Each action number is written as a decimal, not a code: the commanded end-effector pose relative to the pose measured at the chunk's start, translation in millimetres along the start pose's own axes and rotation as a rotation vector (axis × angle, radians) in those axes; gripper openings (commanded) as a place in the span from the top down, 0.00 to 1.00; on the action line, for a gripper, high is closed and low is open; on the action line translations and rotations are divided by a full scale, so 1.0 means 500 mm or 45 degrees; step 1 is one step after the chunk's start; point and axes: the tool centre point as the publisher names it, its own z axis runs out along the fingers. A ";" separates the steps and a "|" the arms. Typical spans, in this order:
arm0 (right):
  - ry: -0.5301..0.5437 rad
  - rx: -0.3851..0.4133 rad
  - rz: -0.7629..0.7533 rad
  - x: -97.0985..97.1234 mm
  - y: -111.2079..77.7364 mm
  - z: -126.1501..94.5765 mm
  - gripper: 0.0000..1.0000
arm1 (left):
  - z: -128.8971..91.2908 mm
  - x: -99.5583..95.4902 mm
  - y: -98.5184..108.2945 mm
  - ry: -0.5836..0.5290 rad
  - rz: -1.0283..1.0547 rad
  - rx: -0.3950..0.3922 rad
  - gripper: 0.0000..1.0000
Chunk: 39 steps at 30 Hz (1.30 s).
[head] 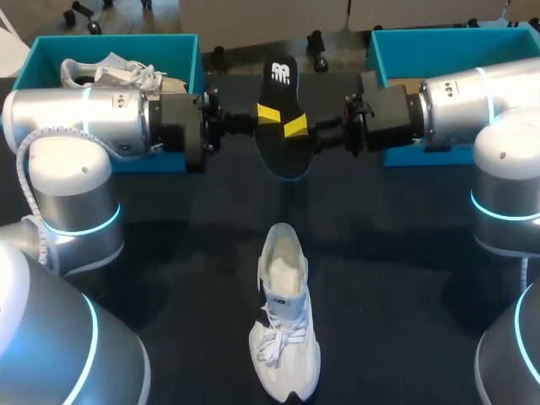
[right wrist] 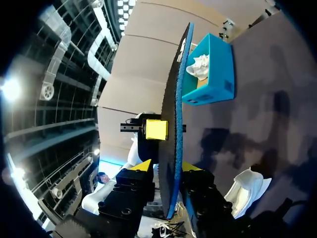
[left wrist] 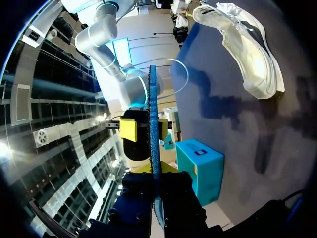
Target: Take the shoe out of the shoebox, open the shoe tongue, remove and reinsert the insole, then place the shoe into the shoebox
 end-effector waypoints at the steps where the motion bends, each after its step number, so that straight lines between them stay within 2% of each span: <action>1: -0.002 0.003 0.008 -0.003 0.005 0.006 0.74 | 0.003 0.000 0.000 0.003 0.001 -0.002 1.00; 12: 0.000 0.012 0.019 -0.006 0.008 0.006 0.76 | 0.003 0.000 0.000 0.003 0.001 -0.002 1.00; 16: 0.003 0.026 0.014 -0.006 0.009 0.009 0.83 | 0.003 0.000 0.000 0.003 0.001 -0.002 1.00; 20: 0.007 0.039 0.014 -0.008 0.011 0.011 1.00 | 0.003 0.000 0.000 0.003 0.001 -0.002 1.00; 27: 0.018 0.042 0.007 -0.010 0.009 0.010 1.00 | 0.003 0.000 0.000 0.003 0.001 -0.002 1.00; 28: 0.021 0.038 0.004 -0.011 0.008 0.009 1.00 | 0.003 -0.001 0.000 0.004 -0.006 0.000 0.91; 29: 0.027 0.034 -0.002 -0.012 0.007 0.008 1.00 | 0.001 -0.002 -0.001 0.005 -0.010 0.002 0.58; 30: 0.027 0.032 -0.004 -0.013 0.005 0.006 1.00 | -0.002 -0.005 -0.001 0.007 -0.016 0.002 0.13; 31: 0.029 0.026 -0.012 -0.014 0.004 0.004 1.00 | -0.007 -0.007 -0.002 0.009 -0.018 0.007 0.00; 39: 0.032 0.013 -0.109 -0.024 0.000 -0.012 1.00 | -0.062 -0.002 -0.004 0.120 -0.120 0.041 0.00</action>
